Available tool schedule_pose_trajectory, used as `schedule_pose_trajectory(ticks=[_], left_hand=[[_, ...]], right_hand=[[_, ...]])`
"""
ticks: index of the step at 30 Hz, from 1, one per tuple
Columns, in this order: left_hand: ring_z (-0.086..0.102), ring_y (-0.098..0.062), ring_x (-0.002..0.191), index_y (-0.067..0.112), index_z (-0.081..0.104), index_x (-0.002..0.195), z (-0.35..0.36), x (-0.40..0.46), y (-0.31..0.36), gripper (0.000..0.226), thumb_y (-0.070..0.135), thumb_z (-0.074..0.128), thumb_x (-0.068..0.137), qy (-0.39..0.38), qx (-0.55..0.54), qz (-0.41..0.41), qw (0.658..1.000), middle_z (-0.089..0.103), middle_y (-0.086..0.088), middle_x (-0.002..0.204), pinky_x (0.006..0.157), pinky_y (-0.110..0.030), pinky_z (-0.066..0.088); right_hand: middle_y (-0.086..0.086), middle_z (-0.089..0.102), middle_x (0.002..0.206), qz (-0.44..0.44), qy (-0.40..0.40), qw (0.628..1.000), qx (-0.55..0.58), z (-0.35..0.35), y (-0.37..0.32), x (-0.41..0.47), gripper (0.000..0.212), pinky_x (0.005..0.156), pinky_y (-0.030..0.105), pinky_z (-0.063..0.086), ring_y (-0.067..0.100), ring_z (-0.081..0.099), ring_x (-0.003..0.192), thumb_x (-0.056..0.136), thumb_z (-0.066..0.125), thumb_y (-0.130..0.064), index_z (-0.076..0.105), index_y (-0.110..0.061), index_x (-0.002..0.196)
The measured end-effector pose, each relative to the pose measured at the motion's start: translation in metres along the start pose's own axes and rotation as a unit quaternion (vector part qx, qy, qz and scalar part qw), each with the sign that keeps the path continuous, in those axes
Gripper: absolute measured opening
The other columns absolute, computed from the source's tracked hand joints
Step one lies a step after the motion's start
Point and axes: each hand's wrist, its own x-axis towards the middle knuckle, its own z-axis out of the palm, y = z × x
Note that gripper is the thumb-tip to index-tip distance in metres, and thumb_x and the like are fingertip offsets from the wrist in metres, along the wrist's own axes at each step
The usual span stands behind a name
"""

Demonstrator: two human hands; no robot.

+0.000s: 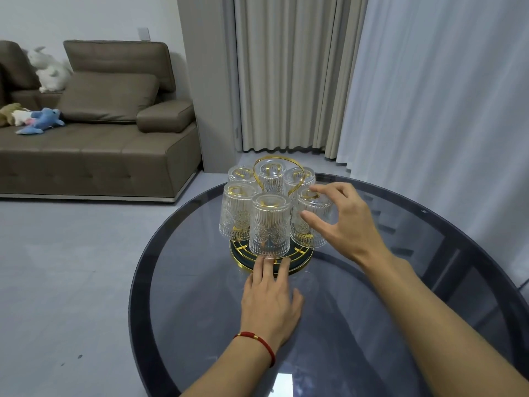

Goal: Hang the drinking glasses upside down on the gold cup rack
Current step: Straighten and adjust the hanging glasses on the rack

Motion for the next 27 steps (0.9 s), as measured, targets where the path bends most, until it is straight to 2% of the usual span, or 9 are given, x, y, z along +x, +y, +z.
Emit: schedule_pose_trajectory(ticks=[2, 6, 11, 20, 27], left_hand=[[0.013, -0.027, 0.151, 0.025, 0.025, 0.154, 0.001, 0.0, 0.0, 0.062, 0.042, 0.043, 0.098, 0.0, 0.001, 0.0, 1.0, 0.026, -0.007, 0.161, 0.12, -0.045, 0.027], [0.013, -0.028, 0.151, 0.025, 0.025, 0.154, 0.0, -0.001, -0.001, 0.062, 0.042, 0.044, 0.097, -0.002, 0.001, 0.004, 1.0, 0.026, -0.008, 0.161, 0.12, -0.045, 0.029], [0.015, -0.028, 0.15, 0.024, 0.027, 0.153, -0.001, -0.001, -0.003, 0.061, 0.041, 0.044, 0.097, 0.007, 0.007, 0.012, 1.0, 0.029, -0.008, 0.159, 0.119, -0.043, 0.03], [0.015, -0.027, 0.15, 0.025, 0.026, 0.153, -0.001, -0.001, -0.005, 0.061, 0.041, 0.044, 0.098, 0.008, 0.007, 0.018, 1.0, 0.028, -0.008, 0.159, 0.119, -0.043, 0.029], [0.016, -0.026, 0.15, 0.023, 0.024, 0.155, 0.0, -0.002, -0.005, 0.064, 0.04, 0.043, 0.096, 0.012, 0.005, 0.017, 1.0, 0.028, -0.007, 0.159, 0.117, -0.043, 0.032]], right_hand=[[0.006, 0.053, 0.138, -0.024, -0.003, 0.998, -0.049, -0.003, 0.0, 0.0, 0.055, 0.106, 0.048, 0.047, 0.022, 0.052, 0.129, 0.09, 0.069, -0.051, 0.062, -0.023, 0.137], [0.005, 0.051, 0.149, -0.068, -0.026, 0.994, -0.076, -0.007, -0.003, 0.001, 0.05, 0.112, 0.046, 0.037, 0.022, 0.044, 0.139, 0.095, 0.058, -0.051, 0.061, -0.023, 0.137], [0.002, 0.056, 0.139, -0.067, -0.013, 0.997, -0.039, -0.011, 0.002, -0.002, 0.037, 0.109, 0.047, 0.041, 0.018, 0.049, 0.132, 0.097, 0.056, -0.043, 0.068, -0.025, 0.128], [0.0, 0.057, 0.134, -0.064, -0.009, 0.998, -0.012, -0.009, 0.012, -0.005, 0.04, 0.106, 0.047, 0.045, 0.014, 0.049, 0.128, 0.1, 0.046, -0.047, 0.066, -0.027, 0.129], [0.001, 0.059, 0.136, -0.052, 0.014, 0.998, 0.018, -0.008, 0.01, 0.0, 0.037, 0.108, 0.04, 0.042, 0.014, 0.05, 0.129, 0.101, 0.049, -0.037, 0.065, -0.02, 0.13]])
